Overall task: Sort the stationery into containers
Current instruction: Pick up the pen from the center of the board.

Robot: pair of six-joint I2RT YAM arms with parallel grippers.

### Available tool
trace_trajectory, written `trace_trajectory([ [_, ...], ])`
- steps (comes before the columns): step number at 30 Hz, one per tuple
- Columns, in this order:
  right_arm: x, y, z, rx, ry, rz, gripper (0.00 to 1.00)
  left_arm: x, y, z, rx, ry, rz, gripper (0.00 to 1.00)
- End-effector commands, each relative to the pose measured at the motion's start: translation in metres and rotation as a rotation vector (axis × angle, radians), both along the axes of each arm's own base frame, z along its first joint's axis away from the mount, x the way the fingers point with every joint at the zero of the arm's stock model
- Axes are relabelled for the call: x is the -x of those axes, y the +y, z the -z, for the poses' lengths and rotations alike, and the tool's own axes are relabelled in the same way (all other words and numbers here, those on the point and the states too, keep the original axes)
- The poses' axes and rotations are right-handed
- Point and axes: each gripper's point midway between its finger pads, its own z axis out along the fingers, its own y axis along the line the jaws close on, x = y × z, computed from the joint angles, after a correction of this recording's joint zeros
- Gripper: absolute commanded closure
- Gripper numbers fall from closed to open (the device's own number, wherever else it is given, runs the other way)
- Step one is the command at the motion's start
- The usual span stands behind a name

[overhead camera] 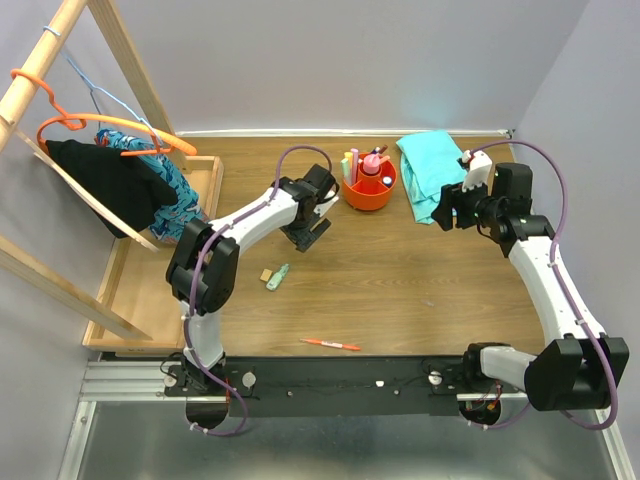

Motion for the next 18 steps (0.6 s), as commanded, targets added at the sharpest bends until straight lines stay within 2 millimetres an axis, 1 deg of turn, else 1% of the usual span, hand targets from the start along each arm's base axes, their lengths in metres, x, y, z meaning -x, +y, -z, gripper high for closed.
trace_trajectory([
  [1, 0.004, 0.001, -0.003, -0.017, -0.013, -0.007, 0.28, 0.028, -0.009, 0.008, 0.1, 0.125, 0.094, 0.16],
  [3, 0.005, 0.002, -0.003, -0.019, -0.011, -0.008, 0.28, 0.035, -0.014, 0.01, 0.148, 0.146, 0.135, 0.19],
  [4, 0.006, 0.002, -0.003, -0.019, -0.01, -0.011, 0.28, 0.041, -0.012, 0.015, 0.151, 0.171, 0.157, 0.2],
  [5, 0.006, 0.002, -0.003, -0.021, -0.009, -0.01, 0.28, 0.044, -0.014, 0.015, 0.171, 0.182, 0.169, 0.2],
  [8, 0.007, 0.003, -0.001, -0.024, -0.001, -0.012, 0.28, 0.049, -0.012, 0.019, 0.169, 0.212, 0.179, 0.22],
  [9, 0.008, 0.003, 0.0, -0.024, 0.001, -0.014, 0.28, 0.056, -0.014, 0.02, 0.194, 0.25, 0.186, 0.23],
  [16, 0.008, 0.006, 0.004, -0.04, 0.013, -0.019, 0.28, 0.073, -0.013, 0.031, 0.222, 0.32, 0.163, 0.27],
  [18, 0.008, 0.006, 0.005, -0.04, 0.013, -0.019, 0.28, 0.074, -0.011, 0.033, 0.219, 0.321, 0.151, 0.27],
])
